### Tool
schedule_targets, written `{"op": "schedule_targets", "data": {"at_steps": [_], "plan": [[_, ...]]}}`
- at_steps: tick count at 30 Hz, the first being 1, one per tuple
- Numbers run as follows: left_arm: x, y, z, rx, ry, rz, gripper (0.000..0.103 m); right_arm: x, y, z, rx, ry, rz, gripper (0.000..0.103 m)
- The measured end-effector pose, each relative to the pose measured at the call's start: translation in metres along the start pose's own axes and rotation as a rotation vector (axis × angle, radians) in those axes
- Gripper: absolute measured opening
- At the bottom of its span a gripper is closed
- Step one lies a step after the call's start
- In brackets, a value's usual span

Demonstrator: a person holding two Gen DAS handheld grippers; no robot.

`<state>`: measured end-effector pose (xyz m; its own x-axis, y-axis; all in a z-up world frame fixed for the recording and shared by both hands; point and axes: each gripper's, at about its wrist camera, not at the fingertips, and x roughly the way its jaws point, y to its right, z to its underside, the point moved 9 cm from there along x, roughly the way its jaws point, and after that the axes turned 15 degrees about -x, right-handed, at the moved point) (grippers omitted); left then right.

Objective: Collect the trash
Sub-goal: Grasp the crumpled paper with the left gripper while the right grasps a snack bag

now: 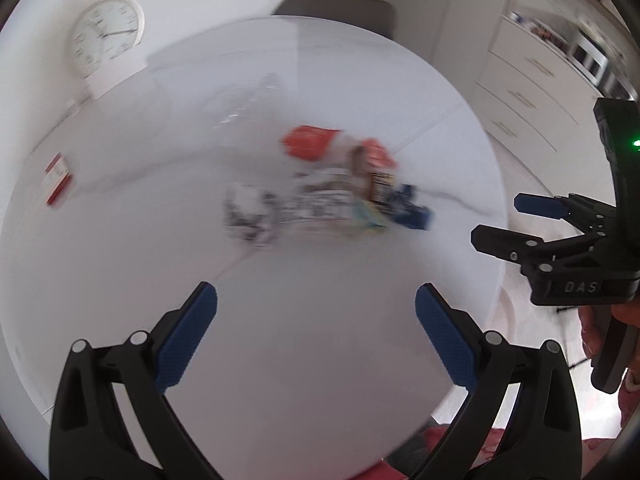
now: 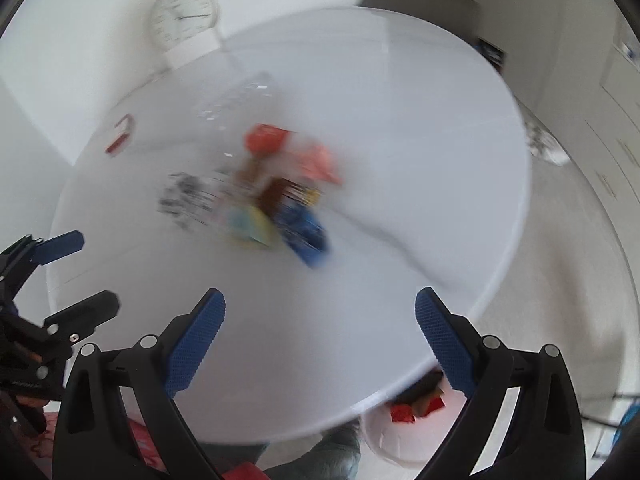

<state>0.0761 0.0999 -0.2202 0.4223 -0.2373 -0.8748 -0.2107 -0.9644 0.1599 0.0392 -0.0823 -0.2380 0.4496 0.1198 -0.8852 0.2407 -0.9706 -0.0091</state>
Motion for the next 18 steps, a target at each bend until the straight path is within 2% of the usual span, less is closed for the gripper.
{"op": "schedule_targets", "data": {"at_steps": [4, 7, 10, 14, 17, 18], "plan": [[0.004, -0.036, -0.013, -0.057, 0.009, 0.0, 0.095, 0.021, -0.022, -0.039, -0.024, -0.002, -0.058, 0.095], [0.008, -0.056, -0.022, -0.096, 0.015, 0.013, 0.095, 0.044, -0.023, -0.057, 0.053, -0.028, -0.089, 0.095], [0.009, -0.068, -0.029, -0.109, 0.026, 0.023, 0.095, 0.064, -0.024, -0.067, 0.145, -0.054, -0.131, 0.083], [0.021, -0.079, -0.039, -0.113, 0.025, 0.041, 0.095, 0.087, -0.025, -0.067, 0.209, -0.112, -0.099, 0.071], [0.032, -0.081, -0.045, -0.123, 0.012, 0.062, 0.095, 0.096, -0.028, -0.064, 0.271, -0.129, -0.146, 0.066], [0.036, -0.081, -0.046, -0.126, 0.005, 0.072, 0.095, 0.097, -0.029, -0.063, 0.288, -0.129, -0.165, 0.059]]}}
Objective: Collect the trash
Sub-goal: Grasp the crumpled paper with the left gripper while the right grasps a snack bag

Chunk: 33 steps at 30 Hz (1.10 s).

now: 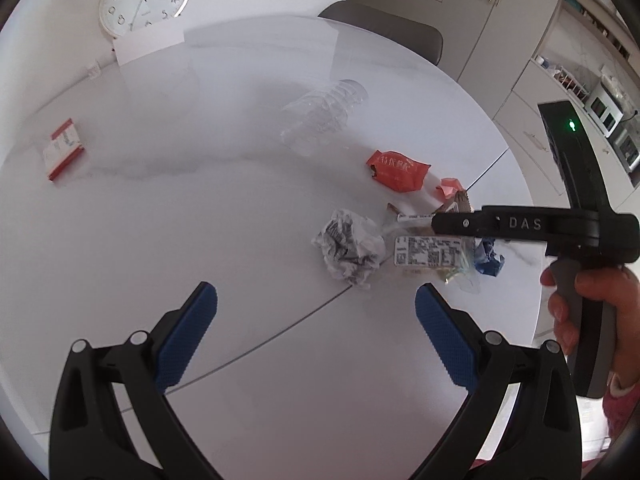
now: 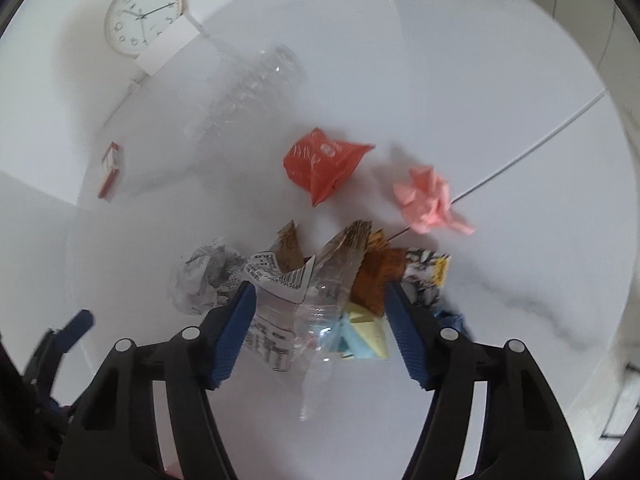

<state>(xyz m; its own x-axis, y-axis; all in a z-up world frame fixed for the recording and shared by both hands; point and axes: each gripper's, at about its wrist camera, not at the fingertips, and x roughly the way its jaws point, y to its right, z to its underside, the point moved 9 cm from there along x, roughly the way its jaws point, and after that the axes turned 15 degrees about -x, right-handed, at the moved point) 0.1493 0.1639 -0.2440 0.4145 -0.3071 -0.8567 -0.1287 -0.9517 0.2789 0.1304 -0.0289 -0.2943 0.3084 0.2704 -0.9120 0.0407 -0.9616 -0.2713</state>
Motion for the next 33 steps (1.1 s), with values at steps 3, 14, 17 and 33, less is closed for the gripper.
{"op": "schedule_targets", "data": {"at_steps": [3, 14, 17, 33], "plan": [[0.015, 0.002, -0.005, -0.008, -0.025, 0.028, 0.095, 0.002, -0.002, 0.0, 0.016, 0.002, -0.028, 0.043], [0.053, 0.024, -0.022, 0.012, -0.019, 0.053, 0.095, -0.028, 0.006, -0.013, 0.014, 0.079, 0.005, 0.036], [0.063, 0.034, -0.021, 0.033, -0.019, 0.041, 0.095, -0.049, 0.011, -0.019, 0.008, 0.119, 0.022, 0.037], [0.095, 0.033, -0.014, 0.066, -0.042, -0.093, 0.053, -0.108, 0.063, 0.023, 0.073, 0.181, 0.102, 0.037]]}}
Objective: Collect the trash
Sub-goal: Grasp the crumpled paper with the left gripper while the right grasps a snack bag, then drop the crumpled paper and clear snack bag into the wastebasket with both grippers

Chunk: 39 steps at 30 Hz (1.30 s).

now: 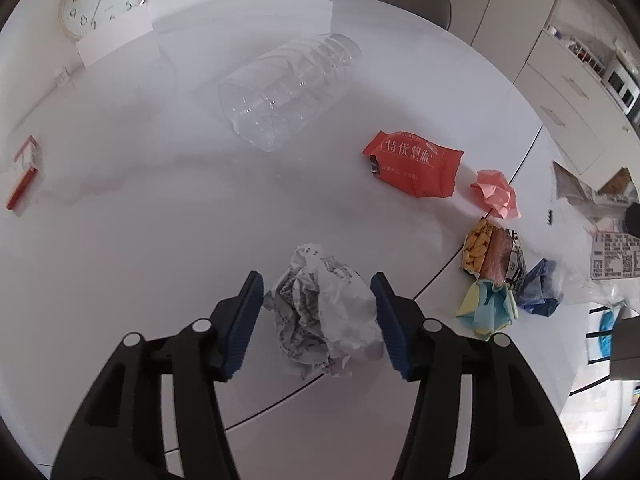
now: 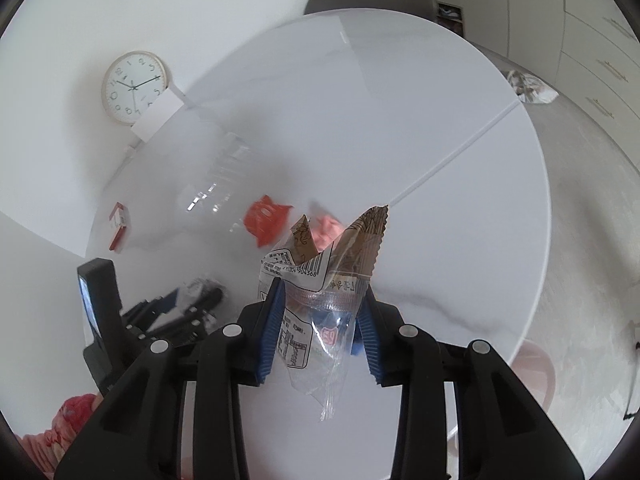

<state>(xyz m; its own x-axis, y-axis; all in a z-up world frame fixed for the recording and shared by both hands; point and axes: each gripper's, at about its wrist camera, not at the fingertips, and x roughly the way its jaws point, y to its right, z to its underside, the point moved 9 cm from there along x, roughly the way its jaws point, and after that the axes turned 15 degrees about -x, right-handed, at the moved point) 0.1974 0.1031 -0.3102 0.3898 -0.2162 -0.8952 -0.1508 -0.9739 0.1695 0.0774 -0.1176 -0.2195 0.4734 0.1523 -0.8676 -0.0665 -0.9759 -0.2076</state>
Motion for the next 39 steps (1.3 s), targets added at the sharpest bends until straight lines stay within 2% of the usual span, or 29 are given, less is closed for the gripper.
{"op": "schedule_targets", "data": {"at_steps": [4, 5, 10, 13, 17, 20, 25, 29, 32, 34, 35, 36, 39], "plan": [[-0.021, 0.009, 0.003, 0.059, -0.001, -0.003, 0.048, -0.017, 0.014, 0.013, 0.024, 0.017, 0.009, 0.037], [-0.029, 0.011, 0.003, 0.066, -0.001, 0.001, 0.042, -0.022, 0.016, 0.015, 0.026, 0.024, 0.016, 0.037], [-0.064, 0.036, 0.014, 0.079, 0.001, 0.08, 0.042, -0.058, 0.048, 0.045, 0.065, 0.047, 0.067, 0.037], [-0.073, 0.047, 0.017, 0.077, 0.021, 0.091, 0.041, -0.077, 0.072, 0.071, 0.103, 0.044, 0.106, 0.037], [-0.078, 0.049, 0.02, 0.056, 0.009, 0.082, 0.039, -0.089, 0.093, 0.098, 0.142, 0.038, 0.121, 0.037], [-0.089, 0.059, 0.024, 0.095, 0.02, 0.085, 0.039, -0.095, 0.108, 0.119, 0.166, 0.028, 0.132, 0.037], [-0.105, 0.106, 0.044, 0.156, 0.0, 0.153, 0.039, -0.079, 0.144, 0.166, 0.178, -0.055, 0.209, 0.037], [-0.106, 0.157, 0.069, 0.22, -0.049, 0.217, 0.039, -0.044, 0.165, 0.2, 0.202, -0.138, 0.208, 0.038], [-0.107, 0.191, 0.088, 0.296, -0.071, 0.245, 0.039, -0.021, 0.18, 0.225, 0.216, -0.201, 0.206, 0.043], [-0.107, 0.207, 0.098, 0.333, -0.082, 0.254, 0.039, -0.012, 0.187, 0.239, 0.235, -0.234, 0.204, 0.055], [-0.107, 0.217, 0.104, 0.351, -0.092, 0.26, 0.039, -0.011, 0.189, 0.243, 0.24, -0.244, 0.209, 0.068], [-0.106, 0.225, 0.109, 0.367, -0.1, 0.263, 0.039, -0.012, 0.192, 0.247, 0.243, -0.249, 0.216, 0.075], [-0.103, 0.247, 0.126, 0.411, -0.128, 0.275, 0.039, -0.019, 0.199, 0.252, 0.249, -0.241, 0.228, 0.082]]}}
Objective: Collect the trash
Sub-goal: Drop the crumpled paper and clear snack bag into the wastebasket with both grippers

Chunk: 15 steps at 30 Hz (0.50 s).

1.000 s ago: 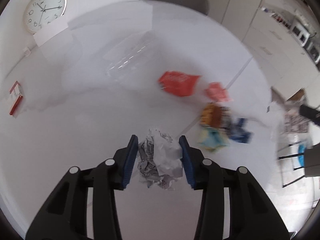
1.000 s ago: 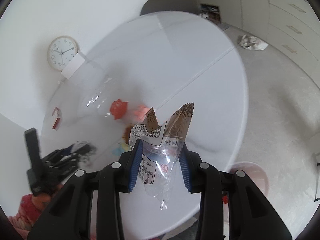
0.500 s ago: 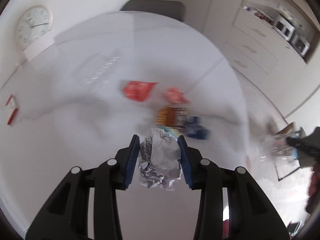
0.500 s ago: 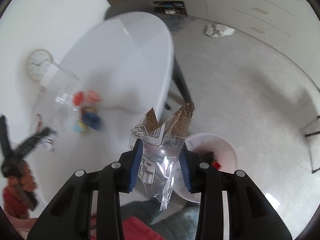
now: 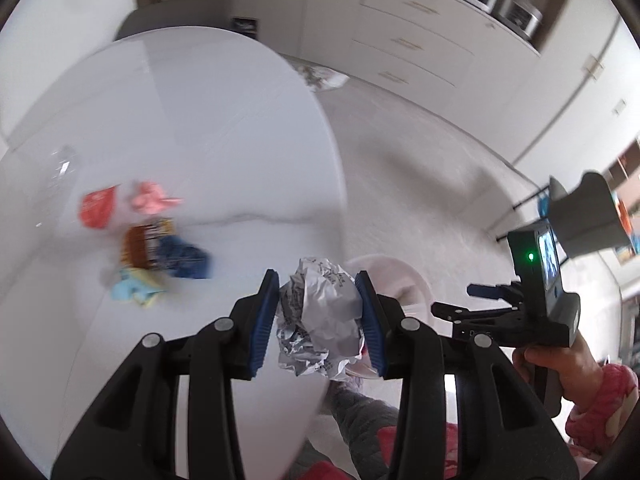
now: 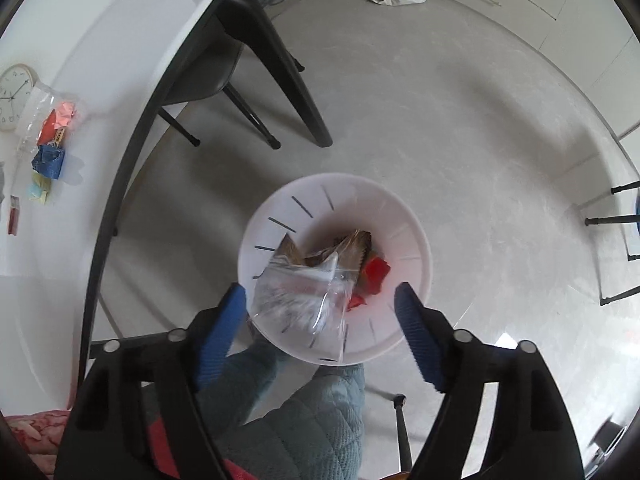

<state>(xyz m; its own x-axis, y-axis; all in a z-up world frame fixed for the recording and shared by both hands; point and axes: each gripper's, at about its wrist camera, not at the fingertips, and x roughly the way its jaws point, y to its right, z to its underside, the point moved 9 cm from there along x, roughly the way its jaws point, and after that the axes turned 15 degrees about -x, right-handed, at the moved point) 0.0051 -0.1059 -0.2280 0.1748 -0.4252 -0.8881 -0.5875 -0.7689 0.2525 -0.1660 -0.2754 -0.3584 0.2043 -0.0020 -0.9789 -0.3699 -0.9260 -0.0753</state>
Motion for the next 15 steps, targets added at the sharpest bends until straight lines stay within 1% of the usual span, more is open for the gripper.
{"op": "schedule_targets", "data": {"at_steps": [3, 7, 10, 14, 15], "plan": [[0.013, 0.023, 0.008, 0.037, -0.036, 0.015, 0.039, -0.009, 0.011, 0.003, 0.014, 0.01, 0.034, 0.09], [0.035, 0.055, 0.022, 0.098, -0.087, 0.029, 0.039, -0.022, 0.033, 0.008, 0.034, 0.023, 0.066, 0.092], [0.051, 0.074, 0.031, 0.131, -0.125, 0.041, 0.039, -0.03, 0.045, 0.014, 0.052, 0.032, 0.086, 0.095], [0.069, 0.095, 0.043, 0.154, -0.174, 0.052, 0.039, -0.033, 0.059, 0.021, 0.059, 0.039, 0.104, 0.096], [0.073, 0.1, 0.046, 0.16, -0.185, 0.05, 0.041, -0.034, 0.061, 0.022, 0.062, 0.041, 0.106, 0.096]]}}
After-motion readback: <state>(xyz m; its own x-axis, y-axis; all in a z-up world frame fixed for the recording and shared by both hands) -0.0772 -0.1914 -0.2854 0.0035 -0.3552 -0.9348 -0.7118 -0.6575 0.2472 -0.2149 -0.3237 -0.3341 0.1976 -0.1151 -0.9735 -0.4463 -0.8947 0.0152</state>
